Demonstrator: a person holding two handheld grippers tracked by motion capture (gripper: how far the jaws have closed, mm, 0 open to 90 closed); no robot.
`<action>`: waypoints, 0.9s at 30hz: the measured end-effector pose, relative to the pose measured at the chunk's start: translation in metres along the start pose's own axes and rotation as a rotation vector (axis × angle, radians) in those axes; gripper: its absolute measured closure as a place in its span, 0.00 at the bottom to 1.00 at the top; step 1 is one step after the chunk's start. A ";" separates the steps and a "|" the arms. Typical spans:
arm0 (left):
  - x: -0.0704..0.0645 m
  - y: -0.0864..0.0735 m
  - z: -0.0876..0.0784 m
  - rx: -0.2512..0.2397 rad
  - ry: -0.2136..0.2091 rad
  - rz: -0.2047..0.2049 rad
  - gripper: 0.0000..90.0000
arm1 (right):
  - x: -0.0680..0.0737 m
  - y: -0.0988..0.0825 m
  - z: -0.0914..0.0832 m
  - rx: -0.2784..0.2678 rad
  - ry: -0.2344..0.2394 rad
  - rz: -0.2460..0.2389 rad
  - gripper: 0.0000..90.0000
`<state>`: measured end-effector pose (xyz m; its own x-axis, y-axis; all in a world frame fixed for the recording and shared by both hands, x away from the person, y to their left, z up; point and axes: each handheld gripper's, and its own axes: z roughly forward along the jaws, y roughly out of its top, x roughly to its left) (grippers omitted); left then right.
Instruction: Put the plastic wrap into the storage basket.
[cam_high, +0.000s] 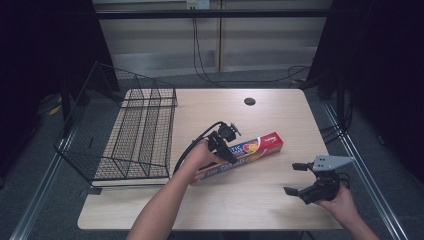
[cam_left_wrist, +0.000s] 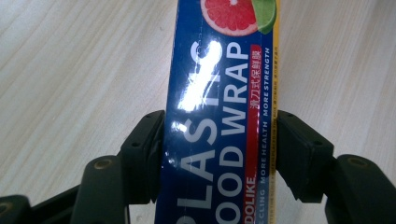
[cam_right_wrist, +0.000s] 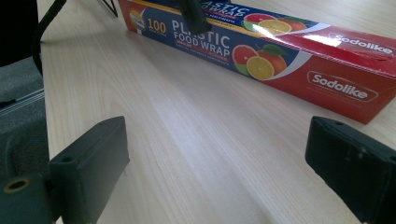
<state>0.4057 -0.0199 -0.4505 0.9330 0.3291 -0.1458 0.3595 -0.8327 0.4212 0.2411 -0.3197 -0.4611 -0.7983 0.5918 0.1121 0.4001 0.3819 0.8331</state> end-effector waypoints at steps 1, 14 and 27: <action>0.000 0.000 0.001 -0.003 0.000 -0.007 0.43 | 0.000 0.000 0.000 0.001 0.005 0.001 0.07; 0.002 0.008 0.007 0.044 -0.014 -0.015 0.42 | 0.001 0.001 0.001 0.001 0.010 -0.001 0.07; -0.002 0.012 0.011 0.071 0.005 -0.003 0.43 | 0.001 0.001 0.001 -0.001 0.015 -0.002 0.07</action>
<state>0.4083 -0.0357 -0.4546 0.9317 0.3340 -0.1428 0.3632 -0.8608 0.3565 0.2414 -0.3178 -0.4605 -0.8058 0.5802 0.1184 0.3978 0.3822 0.8341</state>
